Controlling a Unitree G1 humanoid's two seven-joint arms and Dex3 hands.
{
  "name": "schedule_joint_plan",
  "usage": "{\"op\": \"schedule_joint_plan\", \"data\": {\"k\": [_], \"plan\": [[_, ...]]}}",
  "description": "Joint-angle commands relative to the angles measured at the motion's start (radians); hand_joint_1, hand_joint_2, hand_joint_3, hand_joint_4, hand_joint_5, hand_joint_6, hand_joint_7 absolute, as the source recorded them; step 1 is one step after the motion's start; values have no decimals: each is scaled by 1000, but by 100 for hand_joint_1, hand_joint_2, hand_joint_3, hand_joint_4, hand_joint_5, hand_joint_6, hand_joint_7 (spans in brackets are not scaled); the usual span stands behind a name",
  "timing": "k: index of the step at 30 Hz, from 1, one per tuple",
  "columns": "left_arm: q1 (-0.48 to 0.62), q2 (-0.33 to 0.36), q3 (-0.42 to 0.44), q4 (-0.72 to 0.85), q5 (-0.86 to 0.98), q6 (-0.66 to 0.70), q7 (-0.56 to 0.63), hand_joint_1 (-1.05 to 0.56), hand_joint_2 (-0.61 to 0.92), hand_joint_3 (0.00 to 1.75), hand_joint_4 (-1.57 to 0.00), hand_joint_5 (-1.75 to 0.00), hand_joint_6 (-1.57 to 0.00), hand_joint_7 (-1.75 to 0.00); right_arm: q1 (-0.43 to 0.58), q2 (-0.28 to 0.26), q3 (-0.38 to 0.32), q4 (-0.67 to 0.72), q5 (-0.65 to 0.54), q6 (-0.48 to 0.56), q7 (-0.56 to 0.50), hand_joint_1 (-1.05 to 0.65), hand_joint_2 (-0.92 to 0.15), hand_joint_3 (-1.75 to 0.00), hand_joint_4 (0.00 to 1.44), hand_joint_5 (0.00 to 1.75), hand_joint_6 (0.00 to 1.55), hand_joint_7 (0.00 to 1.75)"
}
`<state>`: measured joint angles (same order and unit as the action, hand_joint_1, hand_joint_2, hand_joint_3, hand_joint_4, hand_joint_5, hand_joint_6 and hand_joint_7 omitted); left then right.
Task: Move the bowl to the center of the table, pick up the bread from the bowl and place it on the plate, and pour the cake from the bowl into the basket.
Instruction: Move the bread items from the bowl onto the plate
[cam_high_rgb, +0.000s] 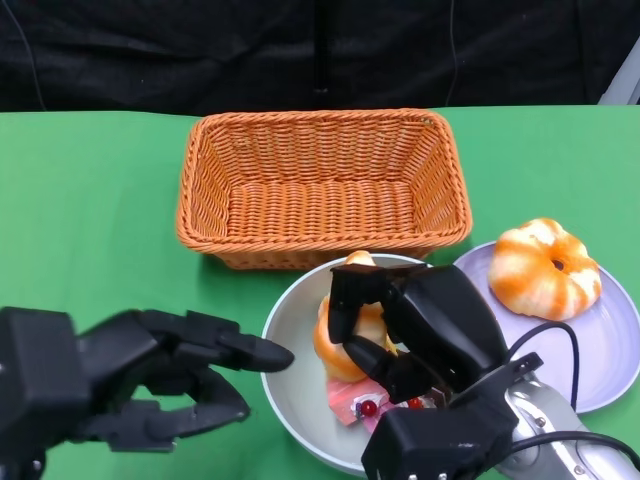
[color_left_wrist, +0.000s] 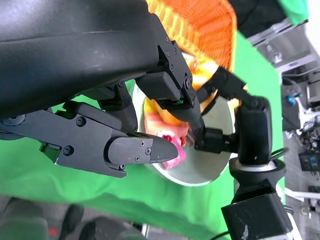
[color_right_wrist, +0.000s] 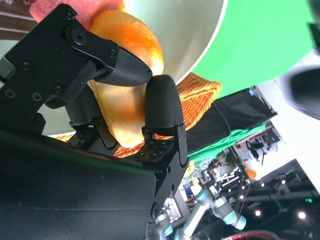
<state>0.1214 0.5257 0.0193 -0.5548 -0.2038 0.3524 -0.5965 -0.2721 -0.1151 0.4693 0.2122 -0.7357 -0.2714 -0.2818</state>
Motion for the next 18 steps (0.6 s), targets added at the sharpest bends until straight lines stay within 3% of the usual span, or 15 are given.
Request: {"op": "schedule_joint_plan", "data": {"k": [1, 5, 10, 18], "plan": [[10, 17, 10, -4, -10, -12, -14, -36, 92, 31, -55, -95, -81, -19, 4, -12, -15, -5, 4, -12, -18, -11, -23, -144, 100, 175, 76, 175], [58, -22, 118, -13, -13, -118, 34, -40, 92, 31, -57, -96, -81, -20, 76, -19, -100, -160, 116, -49, 1, -12, -20, -152, 100, 175, 71, 174], [66, -49, 128, 20, -5, -161, 54, -42, 92, 32, -55, -95, -79, -19, 120, -17, -176, -256, 240, -101, 32, -12, -14, -173, 100, 175, 74, 169], [61, -68, 123, 38, 5, -177, 68, -42, 92, 31, -54, -93, -77, -18, 180, -24, -259, -411, 381, -104, 147, -11, -14, -175, 101, 175, 78, 163]]}}
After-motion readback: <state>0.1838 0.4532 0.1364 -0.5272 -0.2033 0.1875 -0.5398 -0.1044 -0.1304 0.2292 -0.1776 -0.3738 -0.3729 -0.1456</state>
